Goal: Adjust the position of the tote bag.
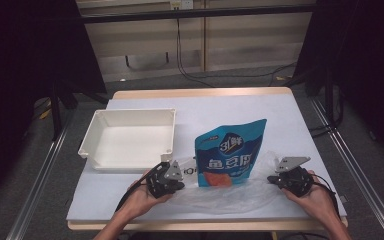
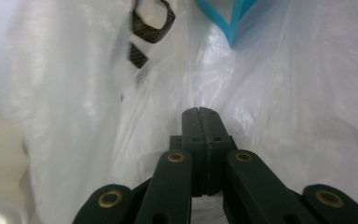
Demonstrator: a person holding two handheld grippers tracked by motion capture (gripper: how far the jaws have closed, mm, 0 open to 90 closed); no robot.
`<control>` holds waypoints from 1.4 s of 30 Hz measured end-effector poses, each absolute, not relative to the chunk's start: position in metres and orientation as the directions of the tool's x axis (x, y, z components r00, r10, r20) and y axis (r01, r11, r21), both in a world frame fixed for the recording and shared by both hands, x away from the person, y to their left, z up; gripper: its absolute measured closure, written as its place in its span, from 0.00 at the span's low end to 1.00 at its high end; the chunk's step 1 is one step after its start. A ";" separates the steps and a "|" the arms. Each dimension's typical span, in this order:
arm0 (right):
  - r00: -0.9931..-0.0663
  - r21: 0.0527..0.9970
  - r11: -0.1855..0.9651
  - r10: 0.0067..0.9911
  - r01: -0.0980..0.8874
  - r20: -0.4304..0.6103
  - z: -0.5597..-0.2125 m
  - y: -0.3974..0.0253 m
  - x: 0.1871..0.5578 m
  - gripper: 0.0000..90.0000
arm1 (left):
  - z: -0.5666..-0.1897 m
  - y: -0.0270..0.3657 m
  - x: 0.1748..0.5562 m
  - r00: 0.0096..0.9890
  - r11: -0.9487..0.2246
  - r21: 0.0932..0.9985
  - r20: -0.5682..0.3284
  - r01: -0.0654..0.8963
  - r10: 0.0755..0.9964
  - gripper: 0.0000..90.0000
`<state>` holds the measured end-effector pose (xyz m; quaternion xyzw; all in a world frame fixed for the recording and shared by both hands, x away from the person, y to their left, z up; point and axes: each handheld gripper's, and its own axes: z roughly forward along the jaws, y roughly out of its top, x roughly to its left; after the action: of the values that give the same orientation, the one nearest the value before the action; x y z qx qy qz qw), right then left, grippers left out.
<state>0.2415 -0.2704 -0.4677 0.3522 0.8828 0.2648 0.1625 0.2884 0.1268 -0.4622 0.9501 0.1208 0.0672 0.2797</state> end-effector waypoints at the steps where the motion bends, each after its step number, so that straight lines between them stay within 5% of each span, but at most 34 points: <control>1: -0.693 0.577 0.612 0.713 0.541 -0.106 -0.467 -0.269 0.241 1.00 | -0.462 0.129 0.288 0.961 -0.812 0.549 0.052 0.200 0.272 1.00; 19: -0.760 0.665 0.570 0.650 0.483 -0.005 -0.456 -0.241 0.258 1.00 | -0.464 0.132 0.283 0.961 -0.795 0.577 0.060 0.187 0.270 0.98; 34: -0.681 0.575 0.611 0.722 0.544 -0.122 -0.469 -0.257 0.271 1.00 | -0.460 0.146 0.284 0.961 -0.838 0.521 0.114 0.159 0.254 1.00; 42: -0.653 0.537 0.624 0.739 0.568 -0.168 -0.467 -0.260 0.268 1.00 | -0.460 0.172 0.287 0.959 -0.819 0.533 0.048 0.213 0.281 1.00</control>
<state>0.2681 -0.2600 -0.4667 0.3708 0.8808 0.2251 0.1899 0.2867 0.1716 -0.4605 0.9516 0.1297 0.0624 0.2715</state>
